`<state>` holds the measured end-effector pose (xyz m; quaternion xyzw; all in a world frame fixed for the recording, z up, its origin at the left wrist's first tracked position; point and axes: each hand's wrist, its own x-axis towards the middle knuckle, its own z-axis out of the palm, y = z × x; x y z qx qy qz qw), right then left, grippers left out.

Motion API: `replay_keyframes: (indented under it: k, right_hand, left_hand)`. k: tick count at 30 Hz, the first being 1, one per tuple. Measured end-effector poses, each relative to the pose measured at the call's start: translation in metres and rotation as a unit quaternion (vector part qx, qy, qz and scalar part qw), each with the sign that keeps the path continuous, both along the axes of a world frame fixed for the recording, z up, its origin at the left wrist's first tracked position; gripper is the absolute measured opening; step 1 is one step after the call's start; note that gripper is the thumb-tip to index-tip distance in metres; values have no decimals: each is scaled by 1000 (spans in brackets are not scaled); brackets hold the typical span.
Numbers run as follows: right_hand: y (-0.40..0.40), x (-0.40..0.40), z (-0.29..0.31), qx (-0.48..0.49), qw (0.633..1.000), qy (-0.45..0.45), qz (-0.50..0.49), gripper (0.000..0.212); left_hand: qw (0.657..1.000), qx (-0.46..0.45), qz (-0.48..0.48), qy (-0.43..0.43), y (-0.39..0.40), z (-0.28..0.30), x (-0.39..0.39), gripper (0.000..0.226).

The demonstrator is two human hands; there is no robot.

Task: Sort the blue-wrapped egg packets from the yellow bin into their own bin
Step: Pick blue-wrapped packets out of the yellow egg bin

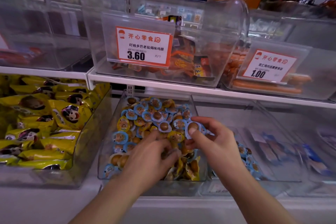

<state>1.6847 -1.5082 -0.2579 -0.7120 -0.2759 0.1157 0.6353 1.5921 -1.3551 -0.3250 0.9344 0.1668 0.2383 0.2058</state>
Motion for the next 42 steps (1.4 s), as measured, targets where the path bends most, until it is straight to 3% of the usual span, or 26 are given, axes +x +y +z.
replay_keyframes:
  k: [2, 4, 5, 7, 9, 11, 14, 17, 21, 23, 26, 29, 30, 33, 35, 39, 42]
  right_hand:
    - [-1, -4, 4, -1, 999, 42, 7, 17]
    - [2, -11, 4, 32, 988, 148, 17, 17]
    - [5, -16, 3, 65, 969, 234, 35, 18]
    - [15, -28, 5, 129, 900, 401, 111, 24]
    - [23, -36, 3, 150, 850, 478, 161, 37]
    - [28, -36, 0, 158, 842, 496, 144, 46]
    - [30, -29, 3, 173, 852, 482, 110, 38]
    - [26, -16, 8, 193, 842, 492, 105, 34]
    - [17, -3, 8, 175, 866, 461, 84, 25]
    - [13, 12, 8, 197, 875, 437, 61, 28]
    - [-4, 52, 9, 259, 860, 440, -6, 17]
    - [-29, 97, -2, 302, 831, 456, -104, 14]
    - [-36, 111, -11, 278, 842, 442, -134, 15]
    - [-56, 145, -35, 12, 922, 314, -225, 29]
    - [-66, 157, -44, -102, 928, 222, -281, 39]
    - [-71, 157, -43, -44, 943, 139, -297, 21]
    - [-59, 138, -35, -1, 959, 43, -281, 26]
  left_hand:
    - [981, -161, 26, -110, 2, 11, 0, 46]
    - [932, -275, 53, -231, 1, 24, -3, 42]
    - [922, -278, 59, -264, -2, 29, -4, 38]
    - [939, -212, 40, -267, -14, 34, -5, 30]
    - [962, -144, -1, -230, -27, 30, -3, 24]
    - [975, -125, -35, -180, -33, 24, 1, 26]
    - [977, -155, -75, -125, -33, 23, 2, 45]
    - [976, -114, -136, -124, -38, 25, 0, 64]
    - [973, -104, -162, -126, -44, 30, -3, 77]
    - [966, -136, -159, -151, -44, 31, -6, 75]
    - [969, -151, -100, -168, -35, 26, -7, 59]
    - [984, -135, -38, -114, -20, 17, -5, 51]
    - [988, -129, -21, -85, -17, 14, -5, 50]
    - [995, -104, 0, -13, -12, 7, -5, 47]
    - [996, -93, -12, -1, -11, 6, -5, 44]
    - [997, -79, -18, -1, -10, 8, -2, 40]
    - [998, -66, -8, -11, -5, 12, -6, 38]
